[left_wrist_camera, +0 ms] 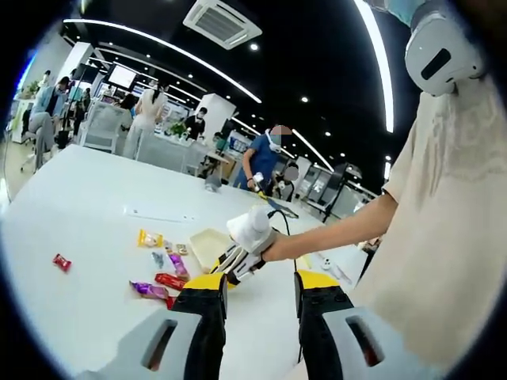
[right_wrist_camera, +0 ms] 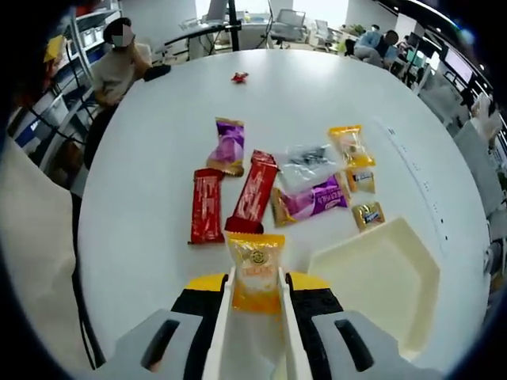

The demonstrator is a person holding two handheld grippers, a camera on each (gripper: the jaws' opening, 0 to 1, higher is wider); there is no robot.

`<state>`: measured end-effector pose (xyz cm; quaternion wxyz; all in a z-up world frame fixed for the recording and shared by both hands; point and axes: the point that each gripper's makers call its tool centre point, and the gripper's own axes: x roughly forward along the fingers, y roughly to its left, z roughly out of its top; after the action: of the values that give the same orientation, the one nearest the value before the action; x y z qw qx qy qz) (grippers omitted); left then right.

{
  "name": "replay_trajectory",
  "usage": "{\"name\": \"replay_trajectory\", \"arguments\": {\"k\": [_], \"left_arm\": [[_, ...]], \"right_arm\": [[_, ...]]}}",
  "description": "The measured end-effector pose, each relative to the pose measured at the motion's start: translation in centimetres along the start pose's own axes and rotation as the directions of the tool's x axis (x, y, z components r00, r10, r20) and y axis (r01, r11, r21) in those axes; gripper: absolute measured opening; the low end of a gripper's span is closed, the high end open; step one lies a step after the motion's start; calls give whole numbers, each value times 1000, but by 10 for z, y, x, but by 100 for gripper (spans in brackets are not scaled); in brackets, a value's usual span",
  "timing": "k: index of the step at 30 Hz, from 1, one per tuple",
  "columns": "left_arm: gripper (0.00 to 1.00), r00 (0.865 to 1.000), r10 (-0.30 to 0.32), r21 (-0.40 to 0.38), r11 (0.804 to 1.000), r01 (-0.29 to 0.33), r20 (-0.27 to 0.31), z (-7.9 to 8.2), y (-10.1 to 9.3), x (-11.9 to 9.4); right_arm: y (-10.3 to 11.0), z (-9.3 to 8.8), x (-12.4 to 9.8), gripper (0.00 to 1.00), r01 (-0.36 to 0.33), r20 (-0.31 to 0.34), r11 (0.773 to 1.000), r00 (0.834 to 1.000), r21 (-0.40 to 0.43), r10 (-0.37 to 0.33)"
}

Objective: Place the target food into the container with the food tongs after gripping and lifting it, then release it inside without dropping or visibly crushing the food.

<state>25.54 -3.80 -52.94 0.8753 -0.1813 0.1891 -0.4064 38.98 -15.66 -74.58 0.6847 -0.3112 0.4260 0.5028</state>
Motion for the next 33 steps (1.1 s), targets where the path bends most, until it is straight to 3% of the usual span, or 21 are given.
{"name": "replay_trajectory", "arguments": {"k": [15, 33], "left_arm": [[34, 1000, 2, -2, 1000, -2, 12, 2, -1, -2], [35, 999, 32, 9, 999, -32, 10, -1, 2, -6]], "right_arm": [[0, 1, 1, 27, 1, -3, 1000, 1000, -14, -1], [7, 7, -7, 25, -2, 56, 998, 998, 55, -1]]}}
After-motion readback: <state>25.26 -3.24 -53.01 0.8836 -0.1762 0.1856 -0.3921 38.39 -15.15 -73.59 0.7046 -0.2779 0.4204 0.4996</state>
